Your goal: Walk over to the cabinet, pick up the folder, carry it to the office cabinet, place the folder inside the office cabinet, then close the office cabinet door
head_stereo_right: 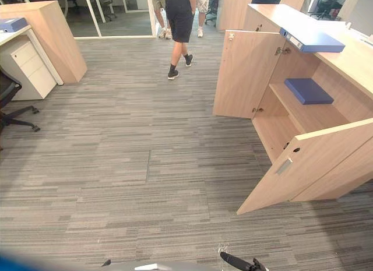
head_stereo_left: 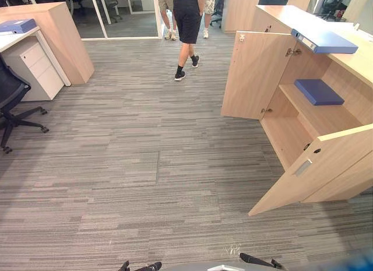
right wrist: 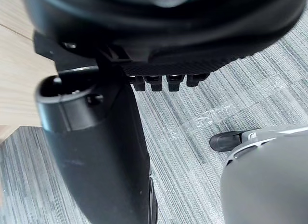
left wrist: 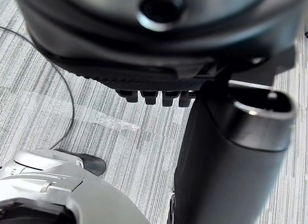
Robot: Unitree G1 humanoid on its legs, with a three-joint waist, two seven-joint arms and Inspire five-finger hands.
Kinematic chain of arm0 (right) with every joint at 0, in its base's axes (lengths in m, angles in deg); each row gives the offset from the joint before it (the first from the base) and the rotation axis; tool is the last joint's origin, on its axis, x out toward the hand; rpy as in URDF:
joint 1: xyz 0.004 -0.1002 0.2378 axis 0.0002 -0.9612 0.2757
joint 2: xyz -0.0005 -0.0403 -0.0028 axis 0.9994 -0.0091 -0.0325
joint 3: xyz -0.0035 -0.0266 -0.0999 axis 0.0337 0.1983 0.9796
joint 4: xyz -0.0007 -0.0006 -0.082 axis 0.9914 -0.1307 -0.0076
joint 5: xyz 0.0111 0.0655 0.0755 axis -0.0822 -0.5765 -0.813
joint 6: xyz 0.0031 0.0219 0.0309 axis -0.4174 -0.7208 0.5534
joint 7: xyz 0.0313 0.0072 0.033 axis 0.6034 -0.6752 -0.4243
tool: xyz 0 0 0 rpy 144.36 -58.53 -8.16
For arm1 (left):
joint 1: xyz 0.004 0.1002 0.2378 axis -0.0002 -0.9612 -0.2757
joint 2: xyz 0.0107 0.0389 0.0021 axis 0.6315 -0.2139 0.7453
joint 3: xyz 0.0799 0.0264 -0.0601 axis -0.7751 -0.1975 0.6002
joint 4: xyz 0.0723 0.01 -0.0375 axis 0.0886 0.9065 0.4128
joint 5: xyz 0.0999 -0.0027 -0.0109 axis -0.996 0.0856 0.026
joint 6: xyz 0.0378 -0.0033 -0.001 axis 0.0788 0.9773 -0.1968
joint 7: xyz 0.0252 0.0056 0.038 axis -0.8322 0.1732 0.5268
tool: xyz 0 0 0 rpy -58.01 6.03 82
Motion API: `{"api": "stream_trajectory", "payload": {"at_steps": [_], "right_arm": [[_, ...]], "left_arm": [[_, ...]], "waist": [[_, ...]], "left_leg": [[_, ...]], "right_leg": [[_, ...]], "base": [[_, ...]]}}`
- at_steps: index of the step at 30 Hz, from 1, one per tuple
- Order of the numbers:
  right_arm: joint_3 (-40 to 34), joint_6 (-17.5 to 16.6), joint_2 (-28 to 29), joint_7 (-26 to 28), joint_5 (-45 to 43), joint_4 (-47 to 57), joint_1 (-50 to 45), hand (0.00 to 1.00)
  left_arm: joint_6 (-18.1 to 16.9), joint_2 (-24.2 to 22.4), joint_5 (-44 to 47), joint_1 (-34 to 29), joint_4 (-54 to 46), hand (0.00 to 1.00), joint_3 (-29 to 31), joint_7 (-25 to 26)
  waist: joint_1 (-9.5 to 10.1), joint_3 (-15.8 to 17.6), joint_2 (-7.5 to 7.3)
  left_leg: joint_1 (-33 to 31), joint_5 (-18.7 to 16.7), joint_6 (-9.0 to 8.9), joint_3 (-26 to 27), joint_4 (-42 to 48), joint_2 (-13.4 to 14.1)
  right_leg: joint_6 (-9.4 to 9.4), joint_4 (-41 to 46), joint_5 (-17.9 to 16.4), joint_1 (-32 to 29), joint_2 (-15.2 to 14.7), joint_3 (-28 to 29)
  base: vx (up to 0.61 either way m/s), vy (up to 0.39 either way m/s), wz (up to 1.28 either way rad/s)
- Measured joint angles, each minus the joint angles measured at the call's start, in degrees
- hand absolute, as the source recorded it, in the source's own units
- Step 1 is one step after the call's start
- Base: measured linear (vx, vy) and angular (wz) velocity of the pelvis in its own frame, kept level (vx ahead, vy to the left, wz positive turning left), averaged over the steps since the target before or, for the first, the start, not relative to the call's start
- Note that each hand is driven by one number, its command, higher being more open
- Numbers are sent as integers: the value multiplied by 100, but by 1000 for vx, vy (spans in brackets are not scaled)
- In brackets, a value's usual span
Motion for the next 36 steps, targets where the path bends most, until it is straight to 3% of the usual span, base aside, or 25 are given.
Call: {"api": "stream_trajectory", "payload": {"at_steps": [12,24,26,27,28,31,33,36], "right_arm": [[0,-38,78,-148,-1,19,41,100],[2,-42,120,-147,-73,90,42,100],[18,-42,220,-147,-210,204,60,100],[22,-46,292,-149,-249,328,112,100],[118,-44,350,-161,-303,391,160,100],[466,-27,348,-214,-346,470,197,100],[467,-25,325,-253,-348,470,264,100],[485,-23,352,-261,-348,472,373,100]], "left_arm": [[-15,14,-171,-1,-83,100,5,404],[-13,-36,-166,9,-91,100,258,383],[-7,-61,-147,43,-186,100,517,380],[-6,-131,-45,77,-304,100,685,410],[-5,-201,9,83,-395,100,820,411],[-20,-427,203,87,-691,100,1091,446],[-90,-480,201,43,-764,100,1040,468],[-82,-481,191,13,-760,100,1037,472]], "waist": [[76,116,-66],[95,162,-114],[105,279,-172],[116,396,-218],[145,498,-164],[344,557,-151],[437,540,-112],[438,531,-144]], "left_leg": [[8,0,-1,61,51,-15],[-70,-1,-16,60,82,18],[-334,-240,-94,53,628,56],[-769,-649,-138,122,1591,186],[-1190,-881,-228,362,2559,376],[-2238,-909,-106,746,4598,770],[-2522,-1047,-70,743,4334,900],[-2703,-900,-127,724,3267,913]], "right_leg": [[-47,-6,45,6,-15,0],[-64,0,29,-5,1,-94],[-162,97,-71,-56,-1,-178],[-340,312,-228,-135,44,-305],[-445,438,-349,-145,99,-434],[-543,674,-517,-103,145,-404],[-497,786,-628,-100,74,-323],[-388,793,-699,-101,-198,-155]], "base": [[-24,-13,-3],[0,-1,1],[-13,-35,12],[-102,-59,19],[-118,-57,21],[-39,-51,1],[63,20,-18],[165,144,-24]]}}
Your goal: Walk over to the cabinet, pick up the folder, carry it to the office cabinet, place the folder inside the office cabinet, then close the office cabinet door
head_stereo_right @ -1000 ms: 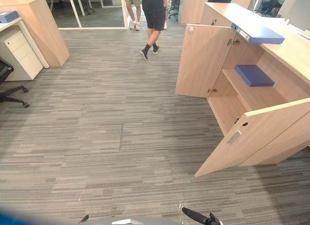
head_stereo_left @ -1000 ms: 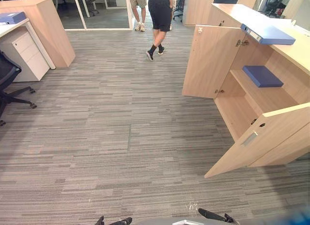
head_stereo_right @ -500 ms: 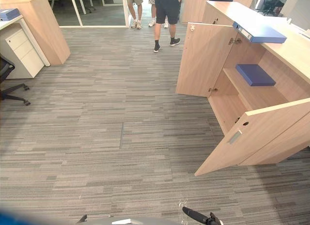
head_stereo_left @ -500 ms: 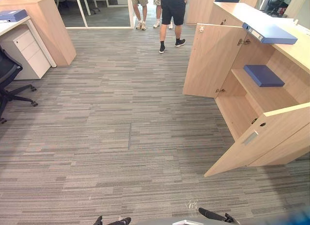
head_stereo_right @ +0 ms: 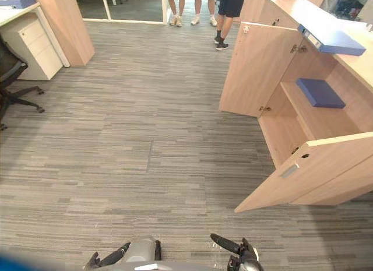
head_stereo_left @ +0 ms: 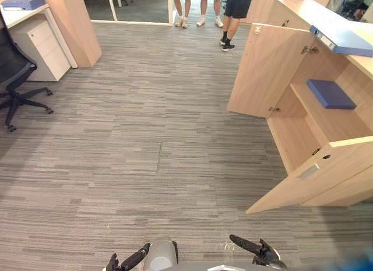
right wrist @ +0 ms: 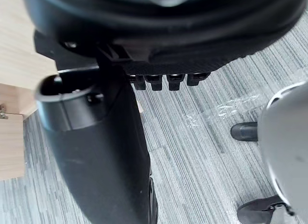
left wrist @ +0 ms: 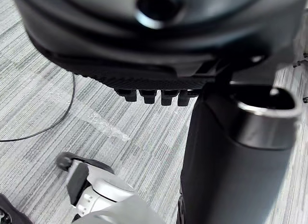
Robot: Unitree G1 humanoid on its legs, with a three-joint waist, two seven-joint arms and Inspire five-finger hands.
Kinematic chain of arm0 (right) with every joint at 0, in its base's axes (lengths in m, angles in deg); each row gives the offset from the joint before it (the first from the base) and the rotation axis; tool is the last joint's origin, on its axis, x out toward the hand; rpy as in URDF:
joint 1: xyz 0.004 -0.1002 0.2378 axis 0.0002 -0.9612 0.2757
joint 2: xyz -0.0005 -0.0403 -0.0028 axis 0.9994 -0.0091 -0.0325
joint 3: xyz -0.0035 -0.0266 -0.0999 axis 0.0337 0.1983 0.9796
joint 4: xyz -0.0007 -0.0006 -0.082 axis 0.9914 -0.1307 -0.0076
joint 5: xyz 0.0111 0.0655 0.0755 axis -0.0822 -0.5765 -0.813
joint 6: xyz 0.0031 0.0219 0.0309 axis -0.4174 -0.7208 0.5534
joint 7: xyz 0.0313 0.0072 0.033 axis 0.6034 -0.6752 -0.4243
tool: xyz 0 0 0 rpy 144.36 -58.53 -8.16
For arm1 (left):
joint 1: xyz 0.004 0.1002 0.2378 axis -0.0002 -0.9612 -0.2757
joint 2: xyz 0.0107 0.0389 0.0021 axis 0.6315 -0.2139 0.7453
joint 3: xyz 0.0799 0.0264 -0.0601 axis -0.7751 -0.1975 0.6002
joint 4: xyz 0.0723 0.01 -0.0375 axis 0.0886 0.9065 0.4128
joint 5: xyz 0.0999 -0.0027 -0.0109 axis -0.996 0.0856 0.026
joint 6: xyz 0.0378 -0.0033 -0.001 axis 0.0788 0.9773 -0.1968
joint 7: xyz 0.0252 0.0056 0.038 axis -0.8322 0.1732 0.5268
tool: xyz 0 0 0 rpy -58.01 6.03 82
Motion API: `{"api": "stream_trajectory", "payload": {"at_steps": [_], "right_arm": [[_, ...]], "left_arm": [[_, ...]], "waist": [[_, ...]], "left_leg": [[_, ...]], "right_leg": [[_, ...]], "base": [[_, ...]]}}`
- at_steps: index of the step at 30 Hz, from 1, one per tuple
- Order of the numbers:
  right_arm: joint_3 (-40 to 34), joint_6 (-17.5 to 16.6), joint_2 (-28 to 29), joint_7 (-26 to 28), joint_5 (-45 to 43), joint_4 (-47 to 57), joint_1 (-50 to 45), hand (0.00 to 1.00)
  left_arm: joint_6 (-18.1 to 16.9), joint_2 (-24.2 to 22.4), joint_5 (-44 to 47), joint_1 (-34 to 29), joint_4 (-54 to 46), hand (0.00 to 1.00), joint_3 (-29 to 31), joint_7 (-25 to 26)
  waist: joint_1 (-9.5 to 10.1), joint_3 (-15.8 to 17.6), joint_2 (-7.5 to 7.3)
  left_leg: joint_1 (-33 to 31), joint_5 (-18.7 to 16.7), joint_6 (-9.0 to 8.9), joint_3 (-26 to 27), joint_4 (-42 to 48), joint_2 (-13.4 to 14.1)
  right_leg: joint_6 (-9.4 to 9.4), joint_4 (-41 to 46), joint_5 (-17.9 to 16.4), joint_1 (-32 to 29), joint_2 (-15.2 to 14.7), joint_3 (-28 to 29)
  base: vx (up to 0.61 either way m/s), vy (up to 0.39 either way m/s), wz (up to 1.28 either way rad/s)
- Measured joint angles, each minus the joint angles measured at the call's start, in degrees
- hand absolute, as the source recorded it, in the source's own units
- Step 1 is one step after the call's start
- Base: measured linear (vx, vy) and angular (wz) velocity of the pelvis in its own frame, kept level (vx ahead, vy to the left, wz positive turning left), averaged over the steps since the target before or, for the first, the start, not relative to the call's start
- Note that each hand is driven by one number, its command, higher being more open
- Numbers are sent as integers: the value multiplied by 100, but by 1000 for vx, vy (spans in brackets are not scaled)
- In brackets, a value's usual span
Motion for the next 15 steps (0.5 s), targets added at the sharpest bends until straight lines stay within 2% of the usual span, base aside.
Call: {"api": "stream_trajectory", "payload": {"at_steps": [2,4,5,6,7,9,10,12,13,14,15], "right_arm": [[89,5,-26,-30,0,-4,3,100],[184,12,-66,-87,-2,-10,6,100],[201,11,-76,-96,-2,-11,11,100],[204,11,-35,-102,-1,-66,31,100],[149,13,112,-96,2,-256,189,100],[40,30,407,-62,3,-350,324,100],[61,77,415,61,12,-470,354,100],[-292,81,427,55,7,-481,333,100],[-578,70,423,30,-3,-489,322,100],[-717,61,380,31,-12,-535,285,100],[-779,60,351,24,-18,-554,269,100]], "left_arm": [[0,-13,-1,-17,4,100,-1,19],[0,-61,-1,-37,51,100,-1,87],[1,-89,3,-61,54,100,-1,100],[7,-75,15,-83,89,100,4,118],[4,25,39,-16,114,100,43,156],[1,25,54,88,143,100,87,189],[6,44,53,117,203,100,109,174],[6,53,58,139,298,100,103,193],[9,55,66,135,366,100,90,204],[9,71,82,81,385,100,81,195],[8,99,85,53,386,100,56,187]], "waist": [[0,3,8],[25,1,94],[39,-6,138],[93,-46,143],[207,-46,-38],[265,-121,-76],[302,-243,-96],[296,-328,-74],[254,-351,-41],[224,-423,-93],[204,-502,-70]], "left_leg": [[-99,342,-59,-9,-760,-37],[-182,905,-157,-81,-1673,-2],[-186,1080,-230,-111,-1853,29],[-117,1823,-181,89,-1721,-32],[-213,1468,26,331,-1265,-117],[-276,967,151,433,-736,-121],[-189,773,305,549,-564,-204],[158,668,439,639,-678,-386],[560,642,467,640,-944,-542],[1002,596,489,610,-1314,-737],[1200,564,521,600,-1534,-819]], "right_leg": [[170,34,-103,43,-281,49],[549,42,-340,306,-623,60],[661,40,-411,393,-691,65],[827,23,-546,559,-916,68],[850,34,-543,598,-1115,118],[757,247,-250,608,-1139,129],[829,245,43,651,-1272,173],[808,438,395,725,-1459,248],[765,946,696,656,-1606,289],[725,1763,974,384,-1812,332],[602,2254,1099,202,-1954,296]], "base": [[298,303,-10],[387,401,-2],[427,463,-10],[548,552,-31],[474,438,-36],[460,319,-38],[445,284,-30],[393,251,-22],[468,357,-22],[439,362,-16],[301,267,6]]}}
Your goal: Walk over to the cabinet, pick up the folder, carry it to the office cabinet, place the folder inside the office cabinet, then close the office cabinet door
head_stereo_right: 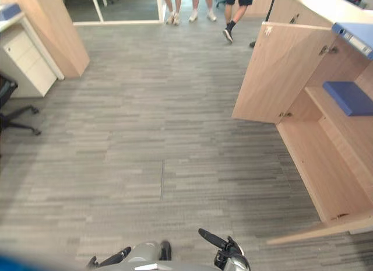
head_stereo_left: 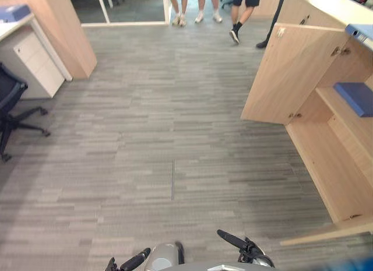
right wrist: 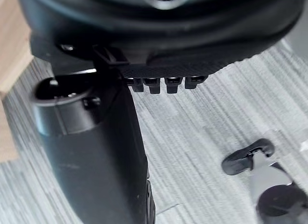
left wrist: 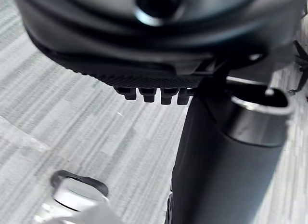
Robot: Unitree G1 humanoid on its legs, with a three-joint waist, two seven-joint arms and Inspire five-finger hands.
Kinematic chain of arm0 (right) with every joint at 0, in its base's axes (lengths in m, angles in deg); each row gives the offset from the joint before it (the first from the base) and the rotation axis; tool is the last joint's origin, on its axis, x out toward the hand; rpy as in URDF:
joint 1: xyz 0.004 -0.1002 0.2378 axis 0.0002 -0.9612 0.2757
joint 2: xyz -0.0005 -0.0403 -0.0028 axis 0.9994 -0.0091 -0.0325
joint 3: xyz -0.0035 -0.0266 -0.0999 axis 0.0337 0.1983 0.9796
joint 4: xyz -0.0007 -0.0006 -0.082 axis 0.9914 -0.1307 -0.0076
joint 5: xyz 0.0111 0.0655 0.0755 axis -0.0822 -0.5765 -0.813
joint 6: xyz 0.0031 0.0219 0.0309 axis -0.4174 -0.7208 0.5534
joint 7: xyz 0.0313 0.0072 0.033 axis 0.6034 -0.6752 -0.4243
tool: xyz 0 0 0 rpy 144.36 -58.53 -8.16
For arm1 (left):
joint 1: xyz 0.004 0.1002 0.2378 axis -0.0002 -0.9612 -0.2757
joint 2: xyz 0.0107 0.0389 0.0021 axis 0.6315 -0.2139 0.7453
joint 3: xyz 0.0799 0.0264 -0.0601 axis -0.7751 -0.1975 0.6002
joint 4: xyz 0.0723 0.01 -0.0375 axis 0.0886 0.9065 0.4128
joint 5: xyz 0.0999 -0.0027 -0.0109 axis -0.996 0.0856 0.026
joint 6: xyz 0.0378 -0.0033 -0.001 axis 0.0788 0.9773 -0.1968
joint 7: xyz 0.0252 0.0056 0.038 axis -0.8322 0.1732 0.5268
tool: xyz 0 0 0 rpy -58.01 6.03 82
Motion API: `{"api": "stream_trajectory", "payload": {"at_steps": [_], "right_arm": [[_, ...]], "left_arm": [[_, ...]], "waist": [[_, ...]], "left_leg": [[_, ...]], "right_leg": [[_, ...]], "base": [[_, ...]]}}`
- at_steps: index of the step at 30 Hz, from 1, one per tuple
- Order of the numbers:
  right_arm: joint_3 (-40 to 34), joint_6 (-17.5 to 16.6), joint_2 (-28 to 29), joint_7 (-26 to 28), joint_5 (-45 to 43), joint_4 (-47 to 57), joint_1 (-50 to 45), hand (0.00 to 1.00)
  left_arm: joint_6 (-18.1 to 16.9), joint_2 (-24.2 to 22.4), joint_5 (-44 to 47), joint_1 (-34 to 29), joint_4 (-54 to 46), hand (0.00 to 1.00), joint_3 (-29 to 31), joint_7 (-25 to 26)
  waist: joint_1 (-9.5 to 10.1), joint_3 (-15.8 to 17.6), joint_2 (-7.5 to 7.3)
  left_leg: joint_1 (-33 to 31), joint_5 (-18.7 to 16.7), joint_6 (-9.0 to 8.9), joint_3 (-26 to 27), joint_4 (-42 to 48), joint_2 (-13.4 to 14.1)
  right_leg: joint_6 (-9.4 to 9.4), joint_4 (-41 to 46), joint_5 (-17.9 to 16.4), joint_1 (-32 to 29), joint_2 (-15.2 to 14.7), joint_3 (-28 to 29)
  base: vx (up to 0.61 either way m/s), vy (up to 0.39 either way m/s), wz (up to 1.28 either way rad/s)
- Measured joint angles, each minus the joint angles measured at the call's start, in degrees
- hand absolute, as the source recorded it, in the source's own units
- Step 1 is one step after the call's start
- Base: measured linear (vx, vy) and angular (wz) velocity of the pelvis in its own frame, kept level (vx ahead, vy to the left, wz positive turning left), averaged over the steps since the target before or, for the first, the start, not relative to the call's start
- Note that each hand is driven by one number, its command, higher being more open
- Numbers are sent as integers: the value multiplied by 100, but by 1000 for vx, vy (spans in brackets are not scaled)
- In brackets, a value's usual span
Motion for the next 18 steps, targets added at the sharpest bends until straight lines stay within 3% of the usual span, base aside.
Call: {"api": "stream_trajectory", "payload": {"at_steps": [1,2,3,4,5,6,7,8,9,11,12,14,15,16,17,18], "right_arm": [[-43,0,-61,1,-13,-1,-36,100],[-28,-31,-112,14,-19,48,-14,100],[-26,-37,-137,24,-20,74,5,100],[-11,-55,-182,22,-20,115,26,100],[28,-67,-198,19,-20,124,50,100],[157,-84,-223,18,-20,155,116,100],[229,-120,-227,21,-22,226,200,100],[225,-126,-243,19,-22,245,266,100],[227,-123,-286,13,-26,252,352,100],[275,-132,-286,7,-32,340,429,100],[302,-139,-256,8,-31,377,433,100],[302,-154,-164,8,-28,374,425,100],[299,-162,-170,14,-26,366,416,100],[295,-156,-175,16,-25,362,414,100],[164,-192,-137,51,-27,354,401,100],[145,-201,-127,58,-27,354,405,100]], "left_arm": [[-2,142,-2,-21,34,100,-183,-16],[1,228,-1,-11,68,100,-235,-20],[6,248,-2,-13,96,100,-237,-19],[20,255,-9,-10,132,100,-271,-11],[18,259,-13,6,125,100,-328,-11],[16,270,-56,26,125,100,-385,-24],[18,271,-86,107,146,100,-437,-22],[26,261,-86,123,149,100,-510,-13],[26,250,-100,234,141,100,-669,-22],[1,253,-151,264,108,100,-844,-27],[-30,254,-226,267,91,100,-870,-28],[-36,318,-274,243,53,100,-854,-27],[-13,303,-330,209,101,100,-854,-22],[-13,270,-338,200,120,100,-856,-33],[-5,201,-392,154,130,100,-844,-82],[-5,202,-410,151,135,100,-843,-87]], "waist": [[-93,-28,-87],[-197,-4,-183],[-256,7,-195],[-329,11,-162],[-357,6,-134],[-404,30,-94],[-458,71,-33],[-469,150,17],[-513,328,115],[-530,466,198],[-539,468,177],[-498,529,6],[-482,535,26],[-490,493,105],[-532,460,227],[-534,451,256]], "left_leg": [[300,-55,90,-20,-225,-207],[583,-117,169,-56,-334,-373],[748,-132,192,-99,-427,-427],[1068,-135,196,-149,-660,-442],[1178,-135,196,-158,-763,-421],[1293,-131,190,-143,-887,-375],[1378,-127,181,-147,-966,-315],[1449,-124,177,-147,-996,-272],[1576,-124,177,-144,-1001,-170],[1691,-129,168,-139,-1049,-82],[1800,-191,1,-103,-1209,-50],[2014,-316,-238,-48,-1317,-73],[2181,-425,-409,-24,-1350,60],[2210,-452,-469,23,-1377,174],[2313,-539,-636,156,-1428,481],[2329,-550,-653,174,-1428,525]], "right_leg": [[-490,1133,359,-367,-398,-232],[-931,2356,462,-746,-869,-676],[-1096,2846,344,-841,-1050,-1000],[-1299,3488,15,-1035,-1185,-1547],[-1306,3649,-197,-1170,-1150,-1722],[-1129,3685,-687,-1481,-969,-1950],[-733,3308,-1149,-1739,-680,-2182],[-683,2995,-1299,-1781,-530,-2322],[-574,2177,-1474,-1819,-200,-2562],[-489,770,-1399,-1887,158,-2892],[-420,-49,-1079,-1992,329,-2961],[-558,-763,-428,-2041,442,-2928],[-982,-711,-286,-2007,597,-2892],[-934,-707,-409,-2012,733,-2892],[-962,-553,-760,-2059,1040,-2888],[-971,-525,-837,-2060,1083,-2890]], "base": [[285,196,22],[272,155,28],[260,113,20],[190,68,9],[218,70,0],[193,22,-5],[261,-36,-4],[221,-77,-3],[244,-129,0],[189,-134,6],[212,-155,1],[234,-186,-13],[212,-175,-25],[383,-276,-40],[352,-242,-33],[432,-313,-31]]}}
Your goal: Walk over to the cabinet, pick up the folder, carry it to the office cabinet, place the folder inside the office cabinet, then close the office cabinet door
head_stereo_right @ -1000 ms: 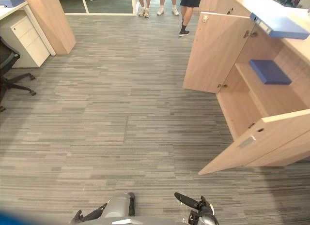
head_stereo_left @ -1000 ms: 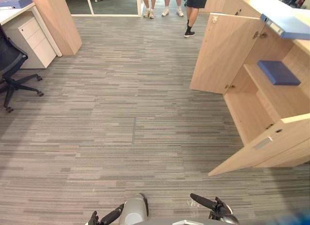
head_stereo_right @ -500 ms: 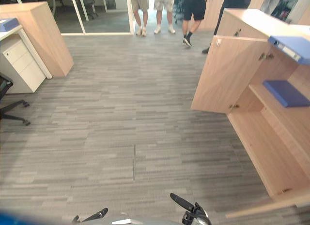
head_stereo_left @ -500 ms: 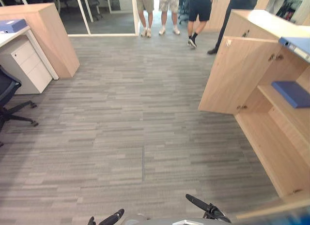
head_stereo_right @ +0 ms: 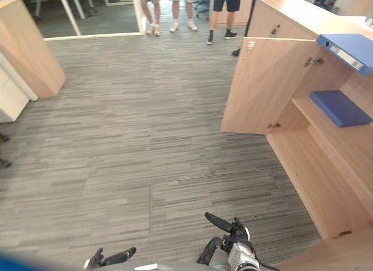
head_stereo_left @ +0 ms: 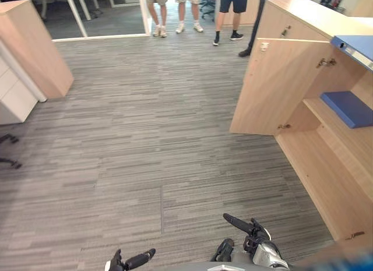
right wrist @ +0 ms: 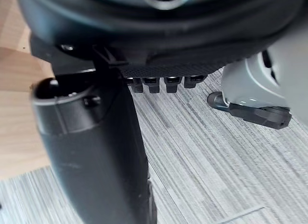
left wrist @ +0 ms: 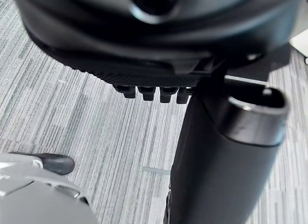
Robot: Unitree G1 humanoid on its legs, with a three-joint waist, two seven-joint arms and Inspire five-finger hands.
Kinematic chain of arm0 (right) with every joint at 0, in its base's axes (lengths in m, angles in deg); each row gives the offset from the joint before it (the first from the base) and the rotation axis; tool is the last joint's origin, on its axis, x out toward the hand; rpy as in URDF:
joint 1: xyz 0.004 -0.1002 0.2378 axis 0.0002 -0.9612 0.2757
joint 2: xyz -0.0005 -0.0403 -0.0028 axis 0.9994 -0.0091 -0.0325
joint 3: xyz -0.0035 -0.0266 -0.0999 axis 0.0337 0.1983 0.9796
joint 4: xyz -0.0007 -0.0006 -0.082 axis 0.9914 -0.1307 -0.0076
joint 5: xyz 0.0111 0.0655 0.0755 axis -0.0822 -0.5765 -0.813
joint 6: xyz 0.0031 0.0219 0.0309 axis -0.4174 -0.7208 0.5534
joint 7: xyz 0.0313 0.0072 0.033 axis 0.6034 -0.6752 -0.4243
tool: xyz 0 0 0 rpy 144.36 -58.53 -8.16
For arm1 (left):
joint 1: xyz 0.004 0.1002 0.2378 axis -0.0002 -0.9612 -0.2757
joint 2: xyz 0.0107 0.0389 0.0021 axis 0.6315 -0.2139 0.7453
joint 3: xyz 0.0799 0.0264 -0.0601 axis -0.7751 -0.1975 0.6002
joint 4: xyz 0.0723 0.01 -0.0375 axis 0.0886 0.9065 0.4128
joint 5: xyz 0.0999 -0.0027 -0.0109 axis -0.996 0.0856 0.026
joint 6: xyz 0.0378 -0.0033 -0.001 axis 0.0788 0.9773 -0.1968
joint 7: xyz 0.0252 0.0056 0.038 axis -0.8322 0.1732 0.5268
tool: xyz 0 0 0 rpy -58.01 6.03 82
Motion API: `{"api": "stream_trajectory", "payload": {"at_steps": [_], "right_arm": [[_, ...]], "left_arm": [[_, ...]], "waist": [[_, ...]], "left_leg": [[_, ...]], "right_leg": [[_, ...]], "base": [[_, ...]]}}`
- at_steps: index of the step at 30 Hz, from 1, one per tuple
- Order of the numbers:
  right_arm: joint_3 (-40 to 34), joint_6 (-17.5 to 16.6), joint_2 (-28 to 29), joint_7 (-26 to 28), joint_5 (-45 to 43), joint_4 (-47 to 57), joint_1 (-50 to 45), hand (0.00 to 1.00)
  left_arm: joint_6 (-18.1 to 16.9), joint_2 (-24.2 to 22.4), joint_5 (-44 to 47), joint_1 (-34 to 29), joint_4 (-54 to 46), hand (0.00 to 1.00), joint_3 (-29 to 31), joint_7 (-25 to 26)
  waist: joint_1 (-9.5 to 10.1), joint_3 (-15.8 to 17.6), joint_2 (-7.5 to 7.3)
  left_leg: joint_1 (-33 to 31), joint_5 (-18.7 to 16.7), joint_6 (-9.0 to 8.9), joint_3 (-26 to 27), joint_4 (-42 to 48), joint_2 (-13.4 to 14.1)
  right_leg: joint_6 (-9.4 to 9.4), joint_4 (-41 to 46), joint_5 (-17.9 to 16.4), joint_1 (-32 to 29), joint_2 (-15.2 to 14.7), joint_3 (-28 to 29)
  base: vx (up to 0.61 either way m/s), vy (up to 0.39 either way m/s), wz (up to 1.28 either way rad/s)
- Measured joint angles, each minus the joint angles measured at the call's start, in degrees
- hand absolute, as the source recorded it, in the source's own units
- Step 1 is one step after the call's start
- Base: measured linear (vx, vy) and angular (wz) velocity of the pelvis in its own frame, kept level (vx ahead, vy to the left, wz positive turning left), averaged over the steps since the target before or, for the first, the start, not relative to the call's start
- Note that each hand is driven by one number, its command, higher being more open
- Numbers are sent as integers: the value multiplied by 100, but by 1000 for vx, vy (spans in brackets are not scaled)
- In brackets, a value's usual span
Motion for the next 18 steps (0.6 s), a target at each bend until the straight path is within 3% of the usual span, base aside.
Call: {"api": "stream_trajectory", "payload": {"at_steps": [1,3,4,5,6,7,9,11,14,16,18], "right_arm": [[-150,-6,61,45,1,-26,3,100],[-419,6,174,65,-6,-96,-71,100],[-442,8,195,57,-6,-16,-179,100],[-441,28,200,56,-6,31,-229,100],[-441,41,72,54,-6,33,-294,100],[-466,32,-37,55,-6,-9,-361,100],[-507,126,-87,-13,-8,-39,-357,100],[-504,146,-110,-39,-9,-121,-354,100],[-519,181,-159,-71,-11,-308,-344,100],[-355,185,-160,-92,-12,-314,-360,100],[-112,179,-191,-99,-11,-303,-383,100]], "left_arm": [[7,19,-69,24,38,100,28,-29],[22,63,-104,21,37,100,193,-96],[40,25,-110,15,1,100,381,-122],[62,-39,-109,5,-47,100,503,-126],[79,-178,-74,-66,-128,100,711,-129],[61,-321,137,-78,-243,100,798,-121],[44,-324,200,-62,-433,100,793,-128],[-9,-285,211,-36,-547,100,791,-164],[-35,-317,275,-27,-745,100,804,-142],[7,-383,333,-21,-757,100,981,-94],[8,-463,389,-46,-752,100,1104,41]], "waist": [[-4,-3,-14],[-11,-47,-140],[-14,-68,-162],[-8,-67,-135],[44,-59,8],[164,-54,132],[215,3,92],[248,99,-37],[318,215,-156],[313,235,-189],[330,230,-205]], "left_leg": [[31,-32,-62,8,162,177],[-219,-75,-133,-36,1076,488],[-722,-110,-183,-106,2410,825],[-1037,-34,-78,-213,3267,1027],[-1681,124,122,-406,4815,1419],[-2052,92,88,-524,5782,1595],[-2505,-59,63,-552,6194,1495],[-2943,-304,62,-717,5961,1154],[-3293,-439,32,-1423,4124,533],[-3350,-235,-44,-2149,2604,219],[-3357,106,-154,-2620,1850,142]], "right_leg": [[-26,23,-216,65,212,-12],[-28,-242,-312,350,501,-28],[-38,-560,-313,625,744,-1],[-62,-723,-300,780,908,36],[-116,-962,-300,1017,1276,220],[-172,-1066,-332,1175,1499,456],[-266,-1174,-442,1445,1632,854],[-244,-1221,-517,1652,1622,1250],[-37,-1208,-637,1962,1529,1863],[139,-1119,-821,2092,1385,2294],[322,-973,-1000,2175,1236,2642]], "base": [[374,-326,-21],[374,-376,-16],[288,-311,-12],[341,-313,-46],[323,-179,-93],[320,-104,-109],[352,13,-101],[363,52,-107],[270,144,-112],[311,206,-98],[457,304,-96]]}}
